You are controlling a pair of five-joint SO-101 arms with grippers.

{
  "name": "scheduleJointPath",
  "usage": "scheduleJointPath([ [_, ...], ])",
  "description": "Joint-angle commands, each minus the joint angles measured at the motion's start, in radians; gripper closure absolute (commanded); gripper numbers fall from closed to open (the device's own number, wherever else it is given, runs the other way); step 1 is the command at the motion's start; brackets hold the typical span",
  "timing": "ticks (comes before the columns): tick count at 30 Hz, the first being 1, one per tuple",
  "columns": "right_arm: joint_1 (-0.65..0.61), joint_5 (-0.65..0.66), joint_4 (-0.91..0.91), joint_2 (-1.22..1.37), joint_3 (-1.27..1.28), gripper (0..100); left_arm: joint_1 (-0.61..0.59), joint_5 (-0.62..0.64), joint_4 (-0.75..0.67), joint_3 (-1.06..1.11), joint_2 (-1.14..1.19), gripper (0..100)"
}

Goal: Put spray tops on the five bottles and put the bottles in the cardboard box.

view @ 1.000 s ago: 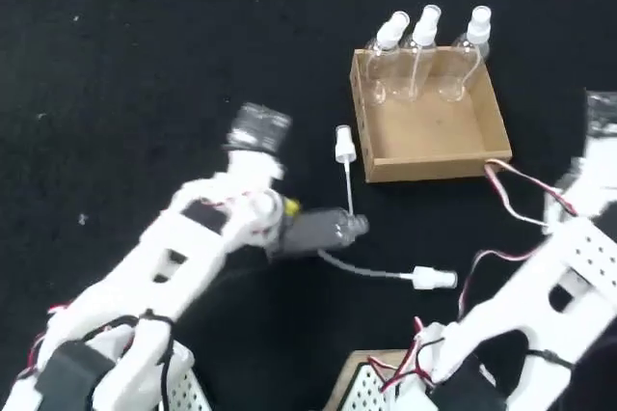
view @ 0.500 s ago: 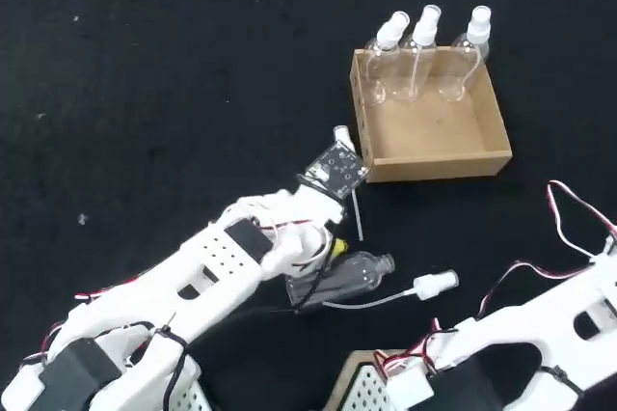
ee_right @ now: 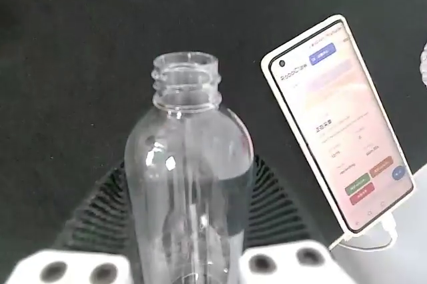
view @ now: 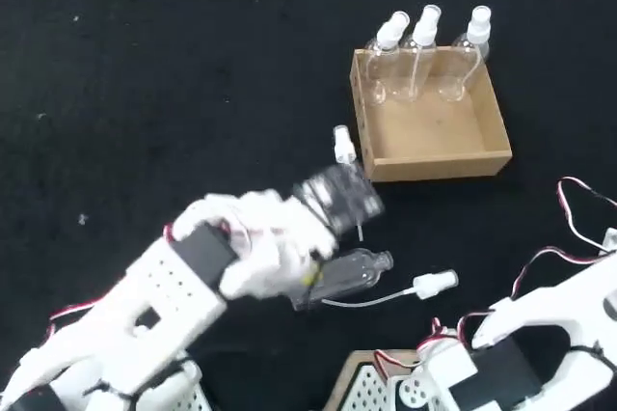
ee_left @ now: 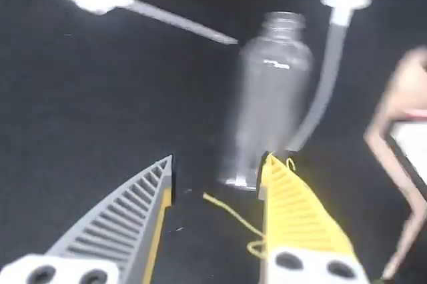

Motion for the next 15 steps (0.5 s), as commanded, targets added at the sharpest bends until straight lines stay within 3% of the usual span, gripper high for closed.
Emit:
scheduleJointPath([
  [1, 0.0, -0.006, -0.02, 0.001, -0.065, 98.7, 0.153, -0.021, -0.11, 0.111, -0.034, 79],
  [6, 0.0, -0.006, -0.02, 0.001, -0.061, 98.7, 0.148, -0.02, -0.253, 0.134, 0.061, 79],
  [15, 0.0, -0.006, -0.018, 0.001, -0.061, 98.7, 0.173, -0.02, -0.255, -0.102, 0.405, 79],
])
